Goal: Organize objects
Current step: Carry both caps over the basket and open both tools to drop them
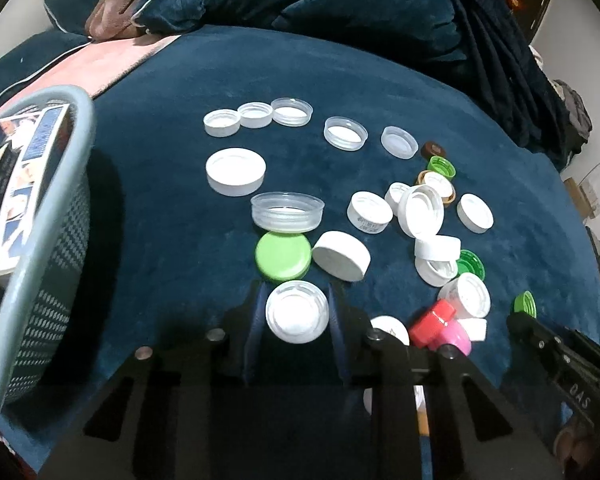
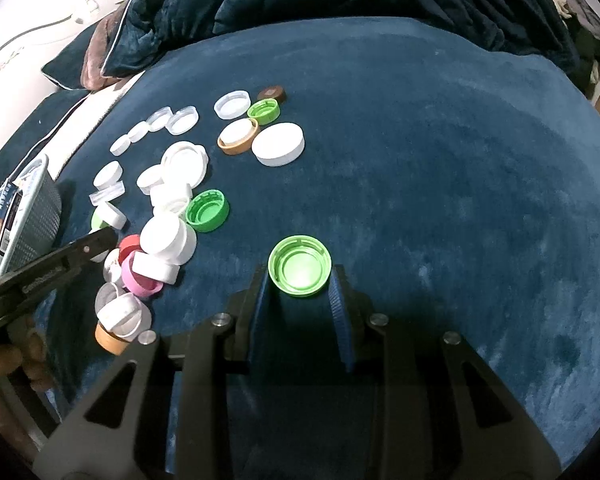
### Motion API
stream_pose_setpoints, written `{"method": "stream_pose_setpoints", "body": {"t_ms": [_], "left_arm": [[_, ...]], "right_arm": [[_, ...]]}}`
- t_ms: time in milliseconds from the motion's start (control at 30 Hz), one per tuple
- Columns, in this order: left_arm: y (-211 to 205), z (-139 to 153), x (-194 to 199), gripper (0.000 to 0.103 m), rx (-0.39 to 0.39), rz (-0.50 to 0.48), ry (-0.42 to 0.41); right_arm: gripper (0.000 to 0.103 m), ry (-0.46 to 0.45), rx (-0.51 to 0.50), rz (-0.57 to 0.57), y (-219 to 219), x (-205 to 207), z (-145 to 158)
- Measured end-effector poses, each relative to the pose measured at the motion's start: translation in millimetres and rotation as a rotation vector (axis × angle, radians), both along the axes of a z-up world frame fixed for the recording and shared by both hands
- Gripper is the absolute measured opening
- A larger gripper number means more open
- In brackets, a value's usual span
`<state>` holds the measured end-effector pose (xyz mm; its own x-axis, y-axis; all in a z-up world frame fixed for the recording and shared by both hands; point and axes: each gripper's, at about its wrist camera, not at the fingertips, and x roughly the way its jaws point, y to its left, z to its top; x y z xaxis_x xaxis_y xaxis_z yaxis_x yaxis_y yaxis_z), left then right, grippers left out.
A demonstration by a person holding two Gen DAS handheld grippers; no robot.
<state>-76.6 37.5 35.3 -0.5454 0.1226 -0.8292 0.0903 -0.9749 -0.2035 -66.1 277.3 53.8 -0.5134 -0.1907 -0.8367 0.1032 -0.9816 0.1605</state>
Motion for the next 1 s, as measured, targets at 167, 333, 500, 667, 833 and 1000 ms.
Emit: {"method": "stream_pose_setpoints", "body": {"t_ms": [167, 333, 500, 667, 833, 1000], "left_arm": [[-8, 8, 11, 0.031, -0.006, 0.002, 0.006], [-12, 19, 23, 0.031, -0.032, -0.006, 0.020], [-12, 31, 33, 0.031, -0.054, -0.014, 0.043], [-15, 47, 44, 0.031, -0.065, -0.019, 0.079], [-25, 63, 55, 0.031, -0.073, -0.011, 0.112], [-41, 75, 64, 0.031, -0.076, 0.019, 0.136]], "right_arm": [[0.031, 0.021, -0.025, -0.008, -2, 3, 8], [0.031, 0.033, -0.041, -0.001, -9, 7, 13], [0.031, 0.044, -0.052, 0.013, -15, 12, 19], [0.031, 0.065, -0.063, 0.032, -26, 16, 28], [0.031, 0.075, -0.070, 0.059, -41, 19, 34], [0.031, 0.091, -0.081, 0.096, -60, 19, 42]]}}
